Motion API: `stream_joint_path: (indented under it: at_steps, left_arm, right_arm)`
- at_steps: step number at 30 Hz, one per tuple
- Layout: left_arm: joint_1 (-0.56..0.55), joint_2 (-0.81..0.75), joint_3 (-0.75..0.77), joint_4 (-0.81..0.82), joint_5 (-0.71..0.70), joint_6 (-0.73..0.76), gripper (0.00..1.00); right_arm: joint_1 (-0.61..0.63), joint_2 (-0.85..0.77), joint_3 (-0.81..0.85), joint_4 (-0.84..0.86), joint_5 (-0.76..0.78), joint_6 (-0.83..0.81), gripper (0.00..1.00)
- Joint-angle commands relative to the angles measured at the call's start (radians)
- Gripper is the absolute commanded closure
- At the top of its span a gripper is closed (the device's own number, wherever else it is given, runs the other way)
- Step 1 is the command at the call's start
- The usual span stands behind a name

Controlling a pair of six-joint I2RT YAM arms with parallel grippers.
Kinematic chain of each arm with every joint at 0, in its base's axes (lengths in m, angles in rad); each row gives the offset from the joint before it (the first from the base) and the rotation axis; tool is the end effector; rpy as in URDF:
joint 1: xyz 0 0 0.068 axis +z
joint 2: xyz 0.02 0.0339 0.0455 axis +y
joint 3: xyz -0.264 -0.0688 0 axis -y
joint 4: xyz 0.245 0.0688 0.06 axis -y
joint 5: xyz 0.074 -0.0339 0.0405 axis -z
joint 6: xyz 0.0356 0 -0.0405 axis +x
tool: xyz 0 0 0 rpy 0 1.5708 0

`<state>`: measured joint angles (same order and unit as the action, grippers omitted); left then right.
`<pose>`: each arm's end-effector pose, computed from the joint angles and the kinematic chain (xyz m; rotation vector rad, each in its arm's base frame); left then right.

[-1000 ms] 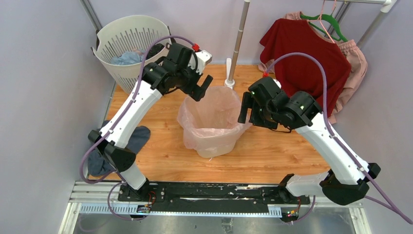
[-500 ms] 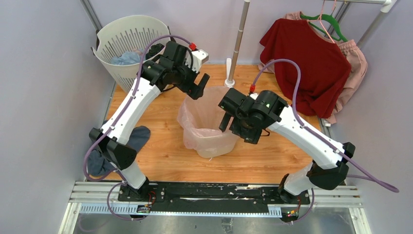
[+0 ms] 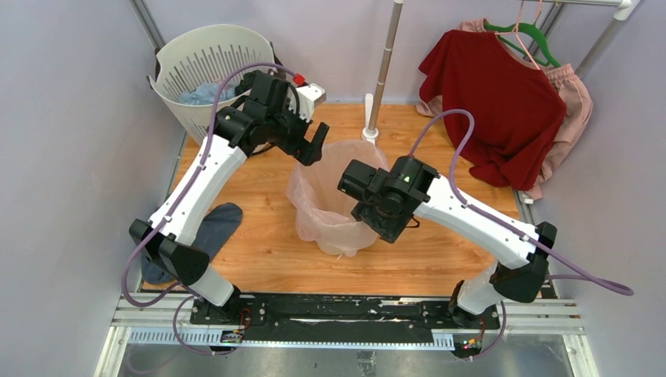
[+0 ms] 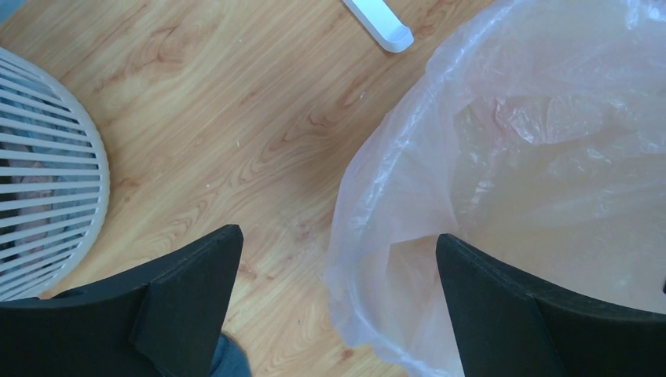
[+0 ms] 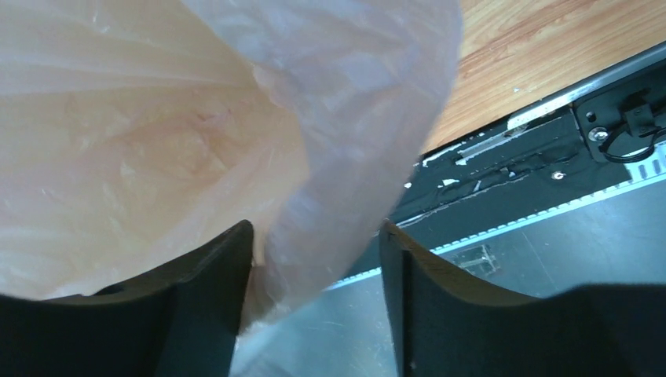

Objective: Put the trash bags into the trash bin

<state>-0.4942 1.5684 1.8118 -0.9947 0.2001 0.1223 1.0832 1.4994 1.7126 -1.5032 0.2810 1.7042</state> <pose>0.2803 -0.1591 0.4204 0.8067 2.1974 -0.4185 0.1296 0.2232 0.3833 0.9087 2.6487 0.3197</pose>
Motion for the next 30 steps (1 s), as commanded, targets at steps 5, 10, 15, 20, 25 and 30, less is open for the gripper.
stream_joint_path:
  at_steps: [5,10,15,20,25,30]
  left_arm:
    - [0.023,-0.067,-0.043,0.025,0.021,-0.008,0.00]
    - [0.026,-0.083,-0.072,0.027,0.002,-0.014,0.00]
    - [0.026,-0.105,-0.095,0.025,-0.013,-0.018,0.00]
    - [0.026,-0.151,-0.108,0.025,-0.015,-0.030,0.00]
    - [0.026,-0.197,-0.103,0.021,-0.004,-0.041,0.00]
    - [0.028,-0.226,-0.101,0.014,0.005,-0.059,0.00]
  right_arm:
    - [0.000,0.050,0.008,-0.020,0.104,0.041,0.63]
    - [-0.043,0.084,0.057,-0.019,0.121,-0.045,0.91]
    - [-0.093,0.138,0.123,-0.019,0.120,-0.197,1.00]
    - [-0.145,0.169,0.170,-0.022,0.129,-0.308,1.00]
    - [-0.245,0.180,0.230,0.019,0.122,-0.541,1.00]
    - [-0.348,0.163,0.197,0.142,0.058,-0.857,1.00]
